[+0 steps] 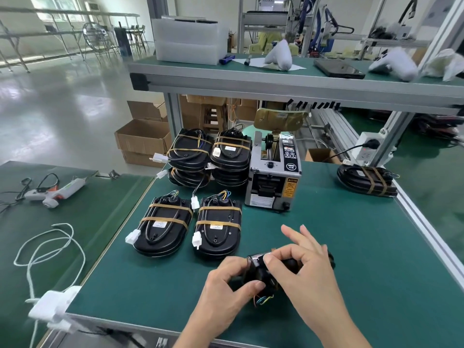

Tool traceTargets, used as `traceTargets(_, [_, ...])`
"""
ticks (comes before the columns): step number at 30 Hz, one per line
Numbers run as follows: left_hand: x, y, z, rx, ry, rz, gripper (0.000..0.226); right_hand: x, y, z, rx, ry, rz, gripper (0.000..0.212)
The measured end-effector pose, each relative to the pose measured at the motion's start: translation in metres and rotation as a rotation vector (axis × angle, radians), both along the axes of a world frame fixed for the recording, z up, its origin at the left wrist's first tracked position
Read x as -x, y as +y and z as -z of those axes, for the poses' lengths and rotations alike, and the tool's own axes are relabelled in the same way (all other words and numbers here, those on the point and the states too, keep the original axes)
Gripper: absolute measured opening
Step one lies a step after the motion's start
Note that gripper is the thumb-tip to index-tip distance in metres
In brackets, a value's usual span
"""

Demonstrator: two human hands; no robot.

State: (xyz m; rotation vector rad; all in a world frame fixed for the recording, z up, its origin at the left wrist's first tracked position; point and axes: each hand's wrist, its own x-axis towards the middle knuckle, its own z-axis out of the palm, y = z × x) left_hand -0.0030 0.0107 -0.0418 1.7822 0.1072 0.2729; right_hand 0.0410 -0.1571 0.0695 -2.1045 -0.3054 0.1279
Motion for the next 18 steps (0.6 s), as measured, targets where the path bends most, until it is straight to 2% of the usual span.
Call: traceTargets(18, [0.0012,-0.0017,-0.0072,0.022,-0.041,0.008,0.041,-0.0007,0.0046,0.0052,0.033,-0.026,0.018,0.015])
